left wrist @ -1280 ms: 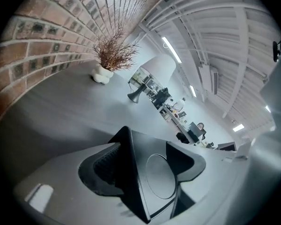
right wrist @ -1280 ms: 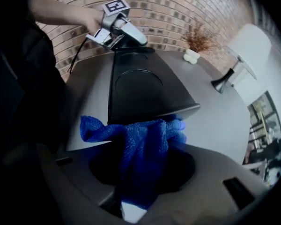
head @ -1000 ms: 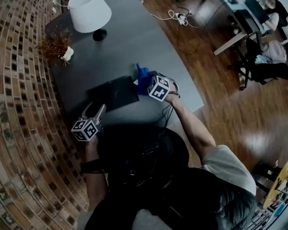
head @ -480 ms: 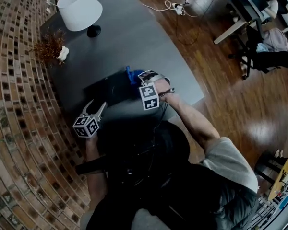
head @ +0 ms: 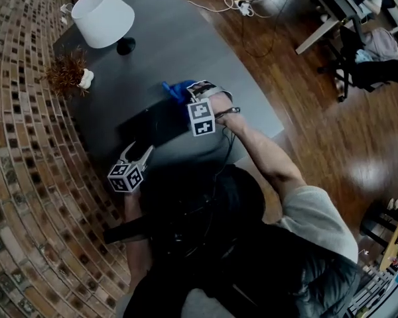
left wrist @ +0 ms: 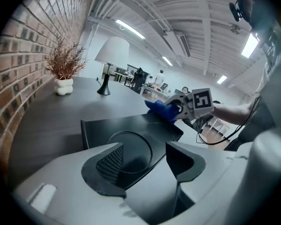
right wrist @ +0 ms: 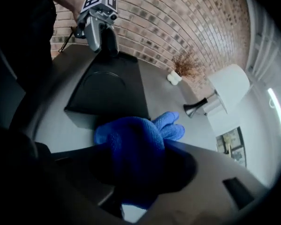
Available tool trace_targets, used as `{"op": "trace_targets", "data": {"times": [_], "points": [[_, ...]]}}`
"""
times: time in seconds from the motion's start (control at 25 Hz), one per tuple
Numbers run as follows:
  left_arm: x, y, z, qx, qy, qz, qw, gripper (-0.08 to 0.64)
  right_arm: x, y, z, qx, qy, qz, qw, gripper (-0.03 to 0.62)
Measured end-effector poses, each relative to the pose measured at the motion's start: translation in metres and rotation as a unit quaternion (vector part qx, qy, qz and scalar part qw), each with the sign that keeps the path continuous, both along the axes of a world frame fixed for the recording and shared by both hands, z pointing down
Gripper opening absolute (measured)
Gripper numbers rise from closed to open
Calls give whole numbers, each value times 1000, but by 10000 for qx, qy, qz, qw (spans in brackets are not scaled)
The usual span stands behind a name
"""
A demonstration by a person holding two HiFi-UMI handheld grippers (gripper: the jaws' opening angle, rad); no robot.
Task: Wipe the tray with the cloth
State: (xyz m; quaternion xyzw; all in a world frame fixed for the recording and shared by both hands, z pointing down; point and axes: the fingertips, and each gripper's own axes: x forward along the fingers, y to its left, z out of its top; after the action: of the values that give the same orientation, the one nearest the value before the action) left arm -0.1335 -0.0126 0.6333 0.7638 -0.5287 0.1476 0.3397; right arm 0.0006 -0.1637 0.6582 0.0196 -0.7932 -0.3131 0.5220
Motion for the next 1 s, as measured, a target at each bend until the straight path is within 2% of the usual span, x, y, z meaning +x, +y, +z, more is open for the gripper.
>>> {"op": "trace_targets", "data": {"times": [0.12,0.24,0.4,0.52,0.64,0.72,0.76,0.88,1.0], "points": [[1,1,2,-40,32,-57,10000,288,-20,1,8,316,315,-616,9971,169],[4,0,1,-48,-2,17,10000,288,-9,16,6,113,288,-640,9975,169],[1,-1,1,-76,-15,56,10000,288,14,64,9,108,488,-763,9958,169],[0,0,1,-83,-30,46,9999,288,35,109,16,-156,568,-837,9948,169],[0,0,1,-63,-27,27,10000,288,51,134,21,-820,350,-773,9930,170],[1,0,1,-54,-14,9,10000,288,56,118,23,-1107,100,-380,9931,170],[0,-1,1,-51,-5,-2,10000,288,58,99,23,-1039,59,-151,9945,170],[0,-1,1,-47,23,-19,10000,288,53,30,27,-484,168,279,9983,171],[1,0,2,-55,42,-25,10000,288,28,-16,33,-111,306,207,9993,172]]}}
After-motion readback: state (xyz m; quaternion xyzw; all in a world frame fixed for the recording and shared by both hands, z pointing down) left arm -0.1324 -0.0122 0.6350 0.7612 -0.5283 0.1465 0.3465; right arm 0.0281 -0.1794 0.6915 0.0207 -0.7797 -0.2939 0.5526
